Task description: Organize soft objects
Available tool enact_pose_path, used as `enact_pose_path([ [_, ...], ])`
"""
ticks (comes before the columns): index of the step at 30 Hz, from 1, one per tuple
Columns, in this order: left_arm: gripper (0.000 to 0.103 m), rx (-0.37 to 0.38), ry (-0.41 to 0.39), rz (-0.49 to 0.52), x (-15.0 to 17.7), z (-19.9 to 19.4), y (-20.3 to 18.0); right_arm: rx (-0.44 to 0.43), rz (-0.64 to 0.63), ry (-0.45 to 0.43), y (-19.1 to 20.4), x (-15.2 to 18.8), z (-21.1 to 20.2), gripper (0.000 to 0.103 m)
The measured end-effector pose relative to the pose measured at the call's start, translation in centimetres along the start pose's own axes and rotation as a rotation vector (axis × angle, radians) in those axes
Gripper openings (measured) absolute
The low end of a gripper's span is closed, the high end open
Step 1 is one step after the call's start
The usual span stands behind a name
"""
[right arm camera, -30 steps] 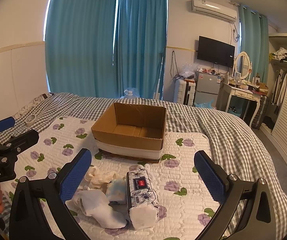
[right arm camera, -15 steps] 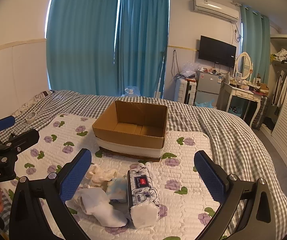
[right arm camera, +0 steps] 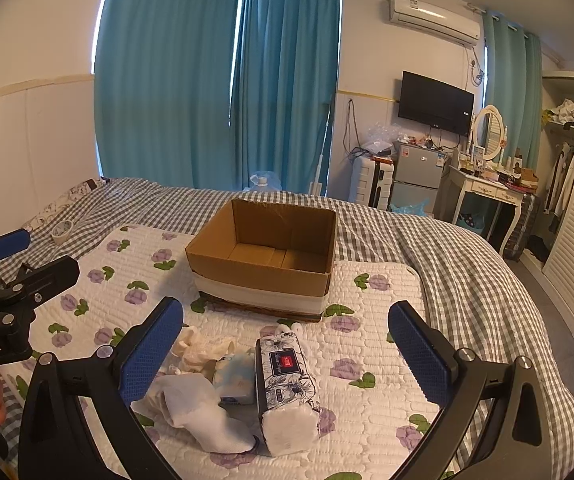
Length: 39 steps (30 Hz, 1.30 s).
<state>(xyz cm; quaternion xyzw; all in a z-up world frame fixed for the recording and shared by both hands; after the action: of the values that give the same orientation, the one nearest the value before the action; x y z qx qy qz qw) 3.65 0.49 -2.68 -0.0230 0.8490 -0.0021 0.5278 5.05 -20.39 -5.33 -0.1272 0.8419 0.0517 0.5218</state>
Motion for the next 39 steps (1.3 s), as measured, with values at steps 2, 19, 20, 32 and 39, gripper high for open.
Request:
enact_pose_path([
  [2, 0.103, 0.001, 0.0, 0.002, -0.1, 0.0, -0.1, -0.001, -0.002, 0.001, 0.1, 0.0, 0.0, 0.103],
  [19, 0.103, -0.034, 0.056, 0.026, 1.5, 0.8, -0.9, -0.002, -0.051, 0.075, -0.3, 0.7, 0.0, 0.103],
  [20, 0.103, -0.034, 0.078, 0.02, 2.1, 1.3, -0.9, 0.004, -0.057, 0.1, -0.3, 1.2, 0.5, 0.103],
  [32, 0.103, 0.058, 0.395, -0.008, 9.3, 6.6, -3.1, -0.095, 0.016, 0.338, -0.5, 7.6, 8.0, 0.087],
  [39, 0.103, 0.167, 0.467, 0.038, 10.7, 7.2, -6.4, -0.128, 0.068, 0.351, -1.4, 7.9, 9.2, 0.04],
])
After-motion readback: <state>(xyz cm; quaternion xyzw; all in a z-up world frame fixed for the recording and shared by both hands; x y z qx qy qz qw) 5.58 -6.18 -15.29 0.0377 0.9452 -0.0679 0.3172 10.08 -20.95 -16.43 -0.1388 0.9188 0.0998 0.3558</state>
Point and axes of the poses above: each gripper's, at about its wrist camera, not at the fingertips, and z roughly the way its jaws point, y to its left, x to its underside, the point moved 4 cm from there along z, roughly the way its jaws point
